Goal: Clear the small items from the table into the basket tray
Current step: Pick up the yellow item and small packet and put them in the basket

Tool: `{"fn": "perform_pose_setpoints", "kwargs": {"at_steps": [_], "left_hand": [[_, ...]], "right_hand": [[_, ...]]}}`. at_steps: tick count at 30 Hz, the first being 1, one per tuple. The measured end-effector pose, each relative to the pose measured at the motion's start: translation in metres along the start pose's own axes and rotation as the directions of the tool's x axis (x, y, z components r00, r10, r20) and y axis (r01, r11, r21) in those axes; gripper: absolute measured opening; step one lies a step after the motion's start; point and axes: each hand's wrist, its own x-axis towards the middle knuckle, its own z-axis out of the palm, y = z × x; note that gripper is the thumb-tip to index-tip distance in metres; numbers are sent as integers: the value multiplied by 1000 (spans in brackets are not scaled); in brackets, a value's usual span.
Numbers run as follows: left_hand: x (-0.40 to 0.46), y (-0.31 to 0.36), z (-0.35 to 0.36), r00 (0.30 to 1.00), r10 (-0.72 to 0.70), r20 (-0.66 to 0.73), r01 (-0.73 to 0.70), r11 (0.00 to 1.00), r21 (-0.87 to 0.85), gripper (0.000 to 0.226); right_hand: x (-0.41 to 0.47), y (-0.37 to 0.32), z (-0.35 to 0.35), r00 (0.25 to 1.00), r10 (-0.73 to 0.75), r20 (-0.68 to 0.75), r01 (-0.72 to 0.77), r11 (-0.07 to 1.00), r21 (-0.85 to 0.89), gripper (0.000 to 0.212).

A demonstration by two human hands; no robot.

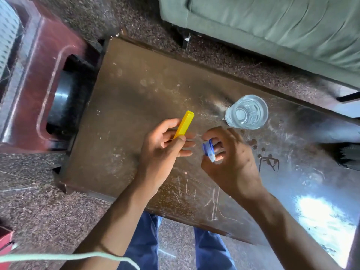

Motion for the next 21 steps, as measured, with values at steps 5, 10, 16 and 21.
{"fn": "perform_pose_setpoints", "kwargs": {"at_steps": [5, 10, 16, 21], "left_hand": [[9, 30, -28, 996, 42, -84, -49, 995, -89, 32], [22, 65, -76, 979, 66, -192, -88, 990, -109, 26], [32, 100, -140, 933, 126, -337, -166, 982, -92, 27], [42, 122, -198, 849, 187, -494, -258, 963, -78, 26]], "right_hand": [[39, -62, -13, 994, 25, 102, -70, 883, 464, 42], [87, -129, 4, 952, 51, 302, -270, 606, 748, 34], [134, -200, 46, 921, 28, 388, -284, 732, 620, 25], [167, -260, 79, 919, 12, 394, -206, 868, 452, 62]]}}
